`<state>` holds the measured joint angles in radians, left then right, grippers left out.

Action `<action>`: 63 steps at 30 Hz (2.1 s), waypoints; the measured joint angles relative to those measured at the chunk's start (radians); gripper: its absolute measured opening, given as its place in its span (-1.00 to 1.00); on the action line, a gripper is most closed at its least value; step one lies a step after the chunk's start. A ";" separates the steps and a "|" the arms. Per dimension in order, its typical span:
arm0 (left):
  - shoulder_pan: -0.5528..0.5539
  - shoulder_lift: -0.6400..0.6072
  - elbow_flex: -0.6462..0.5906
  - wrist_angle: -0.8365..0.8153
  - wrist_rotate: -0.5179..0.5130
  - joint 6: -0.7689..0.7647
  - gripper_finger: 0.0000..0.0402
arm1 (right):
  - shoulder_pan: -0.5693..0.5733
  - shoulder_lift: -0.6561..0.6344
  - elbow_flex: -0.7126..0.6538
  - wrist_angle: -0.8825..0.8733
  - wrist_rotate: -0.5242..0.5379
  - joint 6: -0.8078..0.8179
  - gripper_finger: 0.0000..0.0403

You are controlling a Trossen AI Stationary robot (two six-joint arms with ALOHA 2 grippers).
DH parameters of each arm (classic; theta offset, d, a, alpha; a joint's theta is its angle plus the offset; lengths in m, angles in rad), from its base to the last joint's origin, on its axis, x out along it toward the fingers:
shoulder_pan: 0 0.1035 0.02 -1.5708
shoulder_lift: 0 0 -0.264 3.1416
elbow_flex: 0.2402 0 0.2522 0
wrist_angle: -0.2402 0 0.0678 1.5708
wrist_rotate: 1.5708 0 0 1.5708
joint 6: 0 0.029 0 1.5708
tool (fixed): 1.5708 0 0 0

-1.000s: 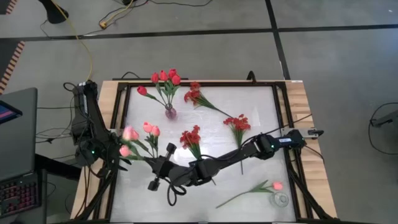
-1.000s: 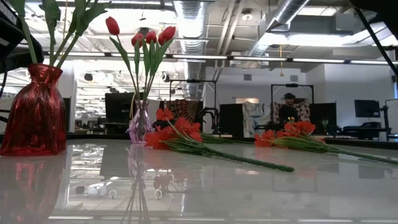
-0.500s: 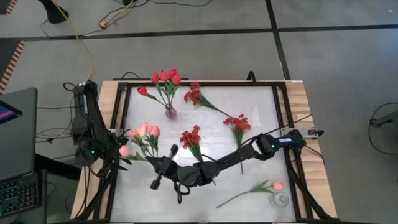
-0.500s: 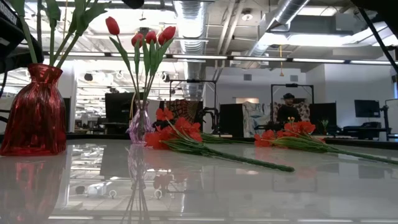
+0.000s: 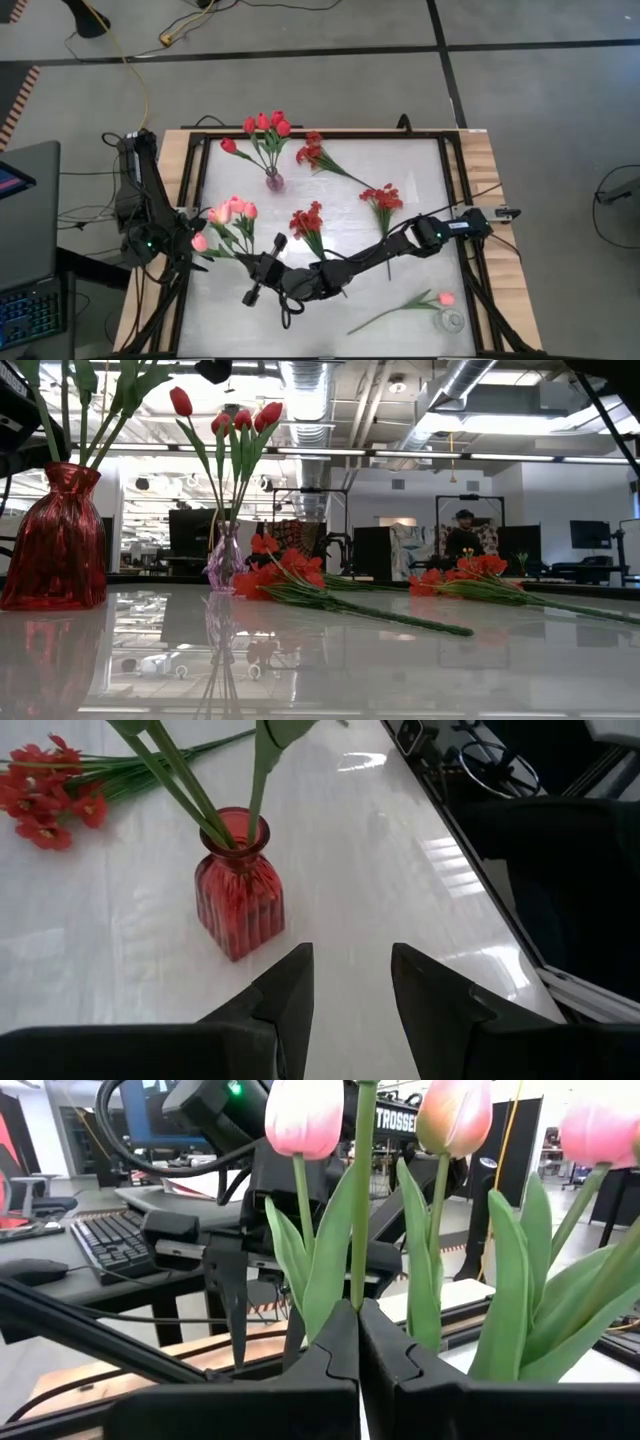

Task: Sort flowers into vase by color
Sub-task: Adjust the pink tulips in the red vase

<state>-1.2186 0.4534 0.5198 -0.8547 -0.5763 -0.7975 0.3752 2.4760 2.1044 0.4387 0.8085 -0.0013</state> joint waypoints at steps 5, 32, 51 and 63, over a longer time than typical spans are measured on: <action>0.000 0.000 0.000 0.000 -0.010 0.000 -0.39 | 0.000 -0.001 0.000 -0.017 0.001 0.001 -0.91; 0.000 0.000 0.000 0.000 -0.032 0.008 -0.39 | -0.025 0.067 0.000 -0.124 0.003 0.114 -0.88; 0.000 0.000 0.000 0.000 -0.033 0.008 -0.39 | -0.022 0.066 0.000 -0.197 0.000 0.082 -0.86; 0.000 0.000 0.000 0.000 -0.033 0.008 -0.39 | -0.022 0.066 0.000 -0.201 0.000 0.047 -0.83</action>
<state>-1.2182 0.4536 0.5194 -0.8551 -0.6090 -0.7891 0.3531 2.5423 2.1048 0.2379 0.8085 0.0456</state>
